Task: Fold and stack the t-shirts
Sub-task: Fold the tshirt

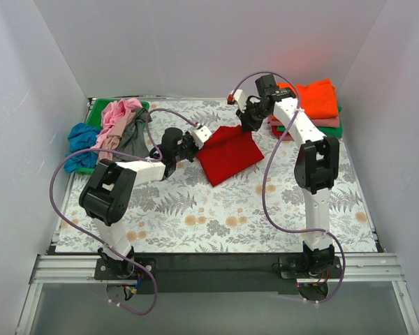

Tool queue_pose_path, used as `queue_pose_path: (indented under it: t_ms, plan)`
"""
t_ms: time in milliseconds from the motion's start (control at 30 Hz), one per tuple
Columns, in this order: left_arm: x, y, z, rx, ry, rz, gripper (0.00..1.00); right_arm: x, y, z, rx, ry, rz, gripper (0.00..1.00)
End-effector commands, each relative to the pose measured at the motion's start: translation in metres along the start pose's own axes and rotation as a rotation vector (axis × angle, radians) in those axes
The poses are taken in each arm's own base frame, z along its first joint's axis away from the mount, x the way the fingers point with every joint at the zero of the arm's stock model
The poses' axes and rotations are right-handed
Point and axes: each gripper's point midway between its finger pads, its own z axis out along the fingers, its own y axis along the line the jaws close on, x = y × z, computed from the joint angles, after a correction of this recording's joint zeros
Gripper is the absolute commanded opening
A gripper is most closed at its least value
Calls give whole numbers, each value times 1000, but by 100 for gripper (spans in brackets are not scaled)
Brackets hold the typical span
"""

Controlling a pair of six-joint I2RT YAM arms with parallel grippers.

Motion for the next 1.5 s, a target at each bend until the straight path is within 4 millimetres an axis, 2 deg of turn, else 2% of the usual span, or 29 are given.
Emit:
queue_pose_path:
  t_ms: [0,100,267,367,567,700,800,867,900,933,967,1000,1033,1067,1100,1133,1167,1200,1233,1267,1300,1333,1367,1400,1433,1467]
  plan:
    - [-33,50,2,-185,-106,18,0,-38,-25,-4,86,-123,-28,1]
    - [-29,61,3,-239,-111,14,0,-42,-28,3,85,-160,-25,1]
    - [-27,64,-2,-258,-133,-1,0,-54,-38,11,117,-237,-24,1]
    - [-13,69,3,-267,-100,-21,0,-64,-45,17,150,-269,-22,1]
    - [12,81,16,-294,-36,-88,0,-67,-55,49,174,-273,-14,1]
    - [20,87,24,-305,-14,-110,0,-75,-68,59,247,-285,-8,1]
    - [26,99,28,-345,7,-139,0,-79,-76,67,304,-283,-3,1]
    - [30,109,33,-382,23,-186,0,-89,-85,73,375,-311,24,1]
    - [35,120,31,-449,45,-244,14,-84,-101,70,492,-282,67,11]
    - [34,128,32,-487,47,-291,39,-94,-115,64,583,-322,111,38]
    - [38,134,32,-527,80,-333,63,-92,-121,69,649,-309,149,50]
    - [21,153,35,-577,54,-355,72,-88,-136,56,773,-289,196,62]
    - [26,165,27,-677,91,-430,78,-95,-142,47,821,-322,237,87]
    - [22,174,24,-716,101,-461,83,-96,-146,39,850,-326,250,97]
    - [-3,191,22,-746,60,-481,84,-96,-147,33,862,-328,254,98]
    - [-12,201,12,-793,57,-502,84,-91,-145,34,854,-319,263,99]
    - [-13,203,4,-812,68,-571,86,-92,-147,18,861,-339,288,98]
    - [-19,206,-4,-826,59,-603,88,-92,-143,16,827,-354,297,98]
    - [-36,203,-18,-793,43,-628,88,-91,-139,14,793,-363,301,98]
    - [-42,198,-23,-756,22,-680,88,-81,-133,8,741,-362,308,99]
    - [-55,192,-29,-701,-8,-691,88,-84,-108,20,558,-379,287,98]
    - [-41,172,-32,-640,40,-713,88,-80,-97,22,468,-385,285,99]
    - [-67,155,-43,-525,-10,-736,88,-71,-92,19,406,-390,307,98]
    - [-68,141,-48,-471,-11,-754,88,-64,-80,24,328,-373,360,98]
    - [-52,116,-51,-403,32,-786,88,-59,-77,27,298,-359,379,98]
    - [-66,105,-67,-368,-1,-796,88,-43,-77,40,264,-320,414,98]
